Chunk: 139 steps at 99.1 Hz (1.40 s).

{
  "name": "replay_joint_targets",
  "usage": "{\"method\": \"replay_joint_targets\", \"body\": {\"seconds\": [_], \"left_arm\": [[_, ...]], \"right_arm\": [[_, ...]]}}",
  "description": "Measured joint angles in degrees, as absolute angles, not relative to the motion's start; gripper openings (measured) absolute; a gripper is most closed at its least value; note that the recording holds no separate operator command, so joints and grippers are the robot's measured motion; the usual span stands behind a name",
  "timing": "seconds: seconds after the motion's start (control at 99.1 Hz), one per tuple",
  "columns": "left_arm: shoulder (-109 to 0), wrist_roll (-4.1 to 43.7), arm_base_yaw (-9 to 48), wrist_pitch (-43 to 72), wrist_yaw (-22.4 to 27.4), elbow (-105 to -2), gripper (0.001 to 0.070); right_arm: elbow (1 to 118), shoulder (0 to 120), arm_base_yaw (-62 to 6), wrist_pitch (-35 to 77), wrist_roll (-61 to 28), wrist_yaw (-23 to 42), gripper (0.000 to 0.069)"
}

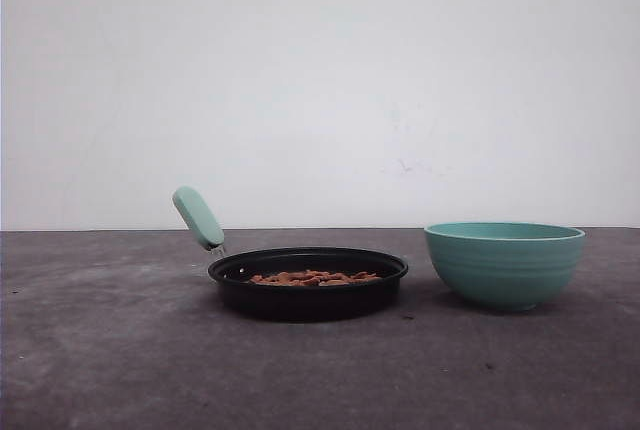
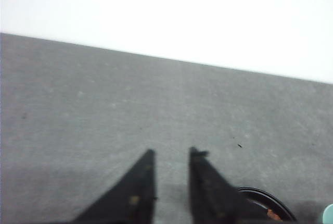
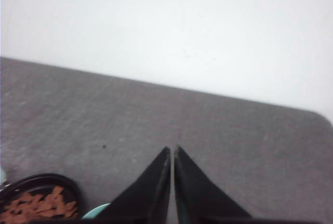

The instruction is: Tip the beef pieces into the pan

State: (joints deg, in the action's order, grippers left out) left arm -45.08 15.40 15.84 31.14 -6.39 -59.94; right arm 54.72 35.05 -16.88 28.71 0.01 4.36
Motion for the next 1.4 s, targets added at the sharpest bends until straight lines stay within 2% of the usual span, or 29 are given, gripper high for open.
{"method": "replay_joint_targets", "body": {"seconds": [0.111, 0.222, 0.293, 0.666, 1.191, 1.291, 1.402], "left_arm": [[-38.68, 14.98, 15.88, 31.22, -8.45, -56.03, 0.0022], [-33.98, 14.74, 15.88, 35.2, -12.6, -55.0, 0.0018], [-31.73, 14.72, 15.88, 37.15, -13.56, -55.0, 0.0018], [-25.06, 14.61, 15.88, 37.54, -13.58, -55.0, 0.0018], [-24.67, 14.61, 15.88, 37.54, -13.56, -55.0, 0.0018], [-24.67, 14.61, 15.88, 37.54, -13.58, -55.0, 0.0018], [-24.67, 14.61, 15.88, 37.54, -13.56, -55.0, 0.0018]], "right_arm": [[49.25, 30.94, -16.88, 29.12, -0.21, 4.62, 0.0009], [47.81, 27.94, -16.88, 35.2, 0.54, 4.49, 0.0009], [47.81, 26.55, -16.88, 38.81, 1.3, 4.49, 0.0009], [47.83, 24.1, -16.88, 39.59, 1.96, 4.54, 0.0009], [47.64, 20.73, -16.47, 41.47, 1.96, 4.54, 0.0009], [43.75, 18.0, -14.94, 39.38, 1.69, 4.54, 0.0009], [32.95, 15.66, -12.01, 29.34, 0.84, 2.26, 0.0009]]}}
